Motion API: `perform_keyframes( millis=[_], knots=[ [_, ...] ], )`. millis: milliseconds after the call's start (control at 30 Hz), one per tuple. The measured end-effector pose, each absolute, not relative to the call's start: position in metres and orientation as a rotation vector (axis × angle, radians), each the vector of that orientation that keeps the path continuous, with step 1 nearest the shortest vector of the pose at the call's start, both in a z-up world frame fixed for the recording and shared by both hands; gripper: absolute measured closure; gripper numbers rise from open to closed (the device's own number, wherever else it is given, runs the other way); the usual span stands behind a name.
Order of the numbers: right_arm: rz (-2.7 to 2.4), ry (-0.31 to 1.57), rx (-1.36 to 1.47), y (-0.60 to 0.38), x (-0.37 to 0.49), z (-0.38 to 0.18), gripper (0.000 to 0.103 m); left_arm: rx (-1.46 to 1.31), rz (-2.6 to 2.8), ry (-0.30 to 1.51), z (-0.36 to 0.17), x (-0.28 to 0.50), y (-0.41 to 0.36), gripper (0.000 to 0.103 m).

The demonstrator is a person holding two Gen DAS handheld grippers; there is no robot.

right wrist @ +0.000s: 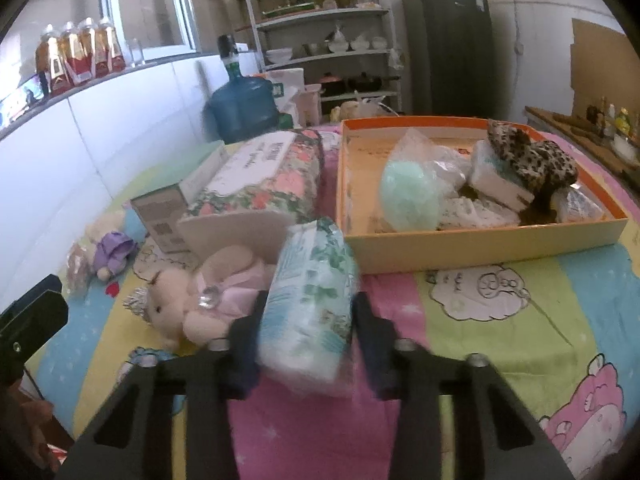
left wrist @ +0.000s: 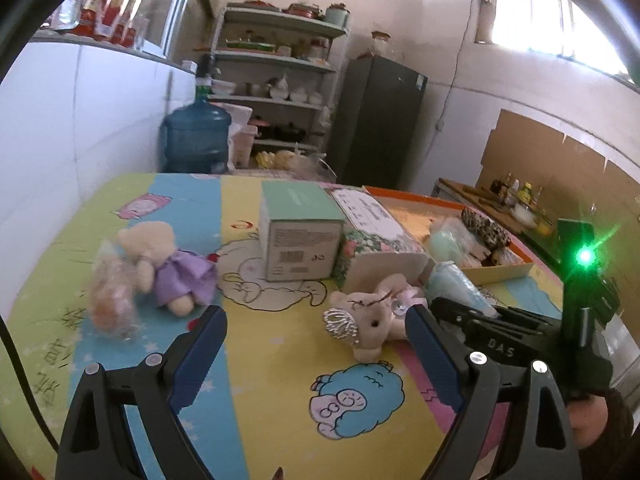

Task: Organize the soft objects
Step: 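Grasp the white tissue pack with the right tool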

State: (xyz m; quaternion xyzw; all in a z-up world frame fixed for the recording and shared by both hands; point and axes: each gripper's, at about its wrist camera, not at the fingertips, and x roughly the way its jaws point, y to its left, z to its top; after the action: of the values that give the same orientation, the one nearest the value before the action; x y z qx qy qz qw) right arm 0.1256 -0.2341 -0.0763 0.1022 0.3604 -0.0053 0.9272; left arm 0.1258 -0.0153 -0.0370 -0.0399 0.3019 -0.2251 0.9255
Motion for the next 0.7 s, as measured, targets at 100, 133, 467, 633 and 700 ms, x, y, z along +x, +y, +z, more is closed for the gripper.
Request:
perform_keyframes(
  millis=[100,133,467,633,700],
  knots=[
    [-0.006,0.735,0.222,-0.239,0.123,-0.076,0.077,-0.110,-0.467,0.650,-0.043,0.135,-0.024,0.012],
    [-0.004,0.734,0.222,-0.240,0.122,-0.075,0.077,-0.116,-0.465,0.659,-0.045,0.137,-0.026,0.012],
    [0.025,0.732,0.252,-0.255,0.118,-0.077,0.077,-0.214,-0.415,0.756,-0.067,0.166,-0.049,0.012],
    [0.043,0.732,0.261,-0.258,0.116,-0.077,0.077,-0.252,-0.393,0.809,-0.076,0.172,-0.055,0.018],
    [0.050,0.731,0.262,-0.259,0.117,-0.077,0.077,-0.240,-0.377,0.802,-0.075,0.170,-0.057,0.023]
  ],
)
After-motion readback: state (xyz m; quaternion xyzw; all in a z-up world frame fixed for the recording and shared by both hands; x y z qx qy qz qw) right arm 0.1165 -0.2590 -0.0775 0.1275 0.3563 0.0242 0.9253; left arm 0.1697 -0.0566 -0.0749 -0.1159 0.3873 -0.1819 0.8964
